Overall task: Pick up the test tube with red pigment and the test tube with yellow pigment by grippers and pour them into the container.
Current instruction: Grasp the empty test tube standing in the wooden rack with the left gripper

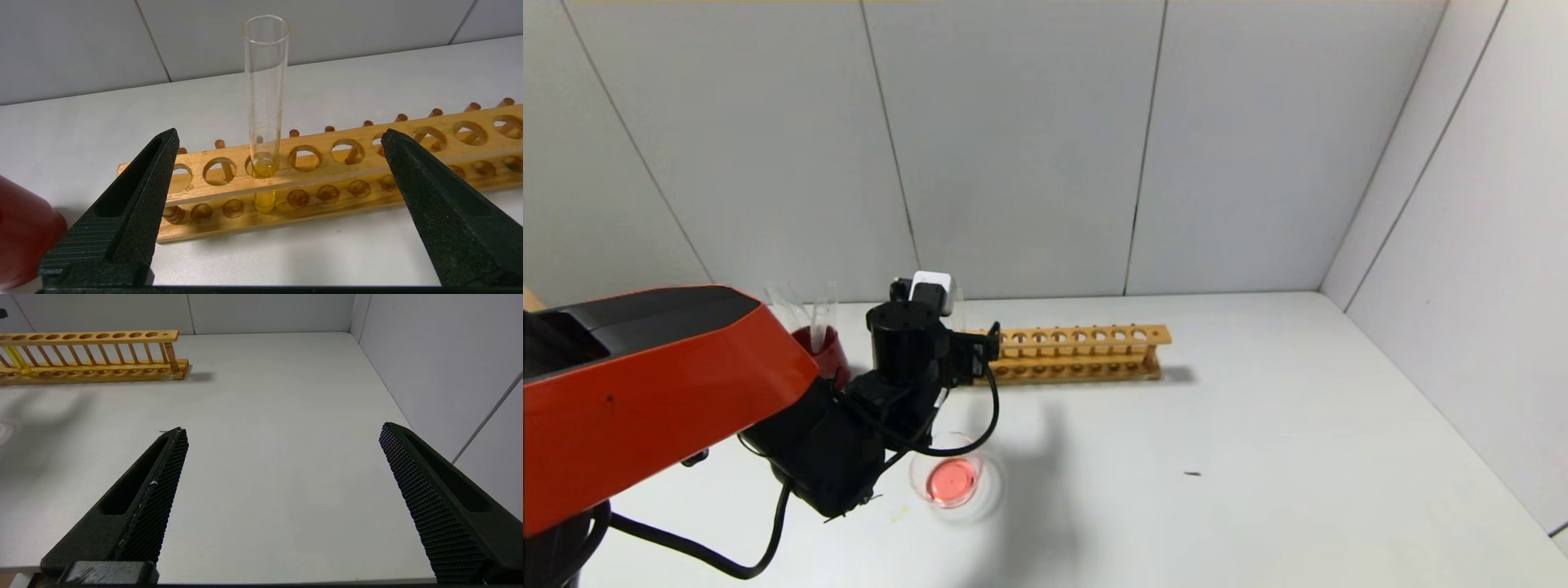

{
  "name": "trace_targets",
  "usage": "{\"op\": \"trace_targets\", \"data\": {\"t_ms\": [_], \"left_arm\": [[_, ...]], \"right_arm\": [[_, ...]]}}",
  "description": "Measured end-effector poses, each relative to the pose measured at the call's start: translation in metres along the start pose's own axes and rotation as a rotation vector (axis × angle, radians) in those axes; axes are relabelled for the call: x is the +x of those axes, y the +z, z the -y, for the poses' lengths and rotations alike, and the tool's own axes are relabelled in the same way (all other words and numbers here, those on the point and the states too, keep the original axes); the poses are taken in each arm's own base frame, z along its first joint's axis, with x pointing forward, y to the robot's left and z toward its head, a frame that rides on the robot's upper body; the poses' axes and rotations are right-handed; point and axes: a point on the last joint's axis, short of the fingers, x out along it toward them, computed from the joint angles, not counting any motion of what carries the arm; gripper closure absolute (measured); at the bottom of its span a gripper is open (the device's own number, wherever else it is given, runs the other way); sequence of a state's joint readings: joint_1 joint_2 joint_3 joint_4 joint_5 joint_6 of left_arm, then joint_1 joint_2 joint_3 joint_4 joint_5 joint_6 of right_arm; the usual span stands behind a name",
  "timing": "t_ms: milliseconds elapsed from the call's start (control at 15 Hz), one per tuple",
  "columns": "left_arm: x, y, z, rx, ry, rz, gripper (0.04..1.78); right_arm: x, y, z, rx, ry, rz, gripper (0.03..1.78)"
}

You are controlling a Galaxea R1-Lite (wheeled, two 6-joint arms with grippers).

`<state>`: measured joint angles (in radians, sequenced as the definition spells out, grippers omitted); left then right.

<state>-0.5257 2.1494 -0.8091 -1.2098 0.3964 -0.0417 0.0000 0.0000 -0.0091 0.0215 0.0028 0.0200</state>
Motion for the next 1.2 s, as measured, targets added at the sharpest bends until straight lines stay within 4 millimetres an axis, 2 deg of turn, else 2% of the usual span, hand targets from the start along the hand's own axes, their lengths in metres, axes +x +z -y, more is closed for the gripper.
{"op": "trace_targets", "data": {"t_ms": [467, 1200], "left_arm": [[0.013, -0.004, 0.000, 0.000, -0.002, 0.005, 0.08], [0.029, 0.001, -0.015, -0.011, 0.010, 0.030, 0.08]], "right_arm": [[0.000, 0.000, 0.000, 0.000, 0.000, 0.000, 0.10], [0.000, 0.000, 0.000, 0.000, 0.000, 0.000, 0.10]]}}
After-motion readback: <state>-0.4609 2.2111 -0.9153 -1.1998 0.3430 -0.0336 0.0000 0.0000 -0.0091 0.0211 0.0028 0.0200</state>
